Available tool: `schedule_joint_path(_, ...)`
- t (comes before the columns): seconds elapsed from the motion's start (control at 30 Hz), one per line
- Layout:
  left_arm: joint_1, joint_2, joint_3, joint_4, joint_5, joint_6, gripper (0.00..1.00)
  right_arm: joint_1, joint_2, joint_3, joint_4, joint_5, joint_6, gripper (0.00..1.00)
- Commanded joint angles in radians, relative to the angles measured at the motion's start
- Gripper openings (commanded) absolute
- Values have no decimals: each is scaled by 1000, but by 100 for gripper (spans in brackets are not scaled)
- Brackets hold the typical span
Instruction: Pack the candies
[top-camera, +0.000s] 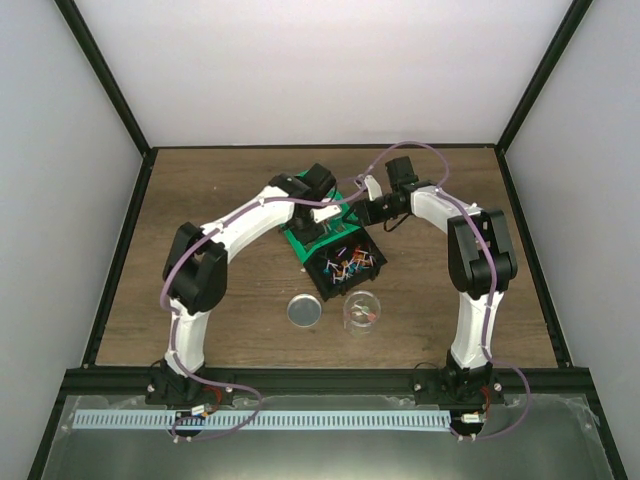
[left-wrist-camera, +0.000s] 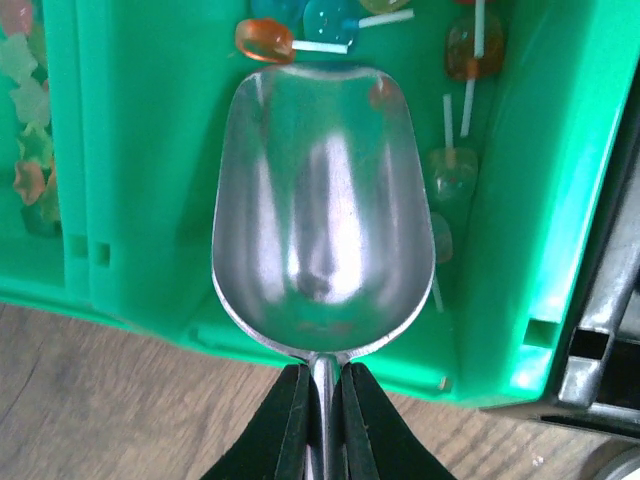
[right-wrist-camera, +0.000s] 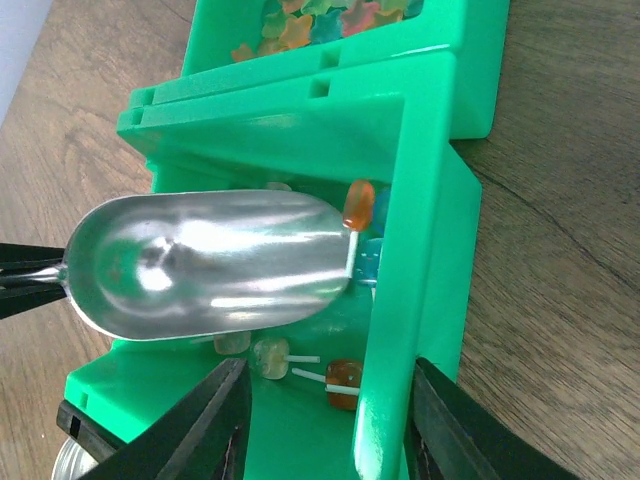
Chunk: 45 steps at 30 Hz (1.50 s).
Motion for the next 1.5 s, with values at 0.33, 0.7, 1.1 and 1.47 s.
schedule_joint_path(0.33, 37, -46, -288, 361, 233, 74, 4, 13, -5, -5, -8, -66, -52, 37)
schedule_joint_path(0.7, 66, -185, -558, 725, 521, 37, 4, 13, -7, -11, -7, -65, -71, 33)
schedule_joint_path(1.1, 147, -240, -693, 962, 677, 28, 4, 12, -7, -21, -7, -42, -81, 32)
schedule_joint_path(1.47, 208, -351, -855, 1085, 718, -6, 4, 12, -10, -18, -17, 22, -87, 32)
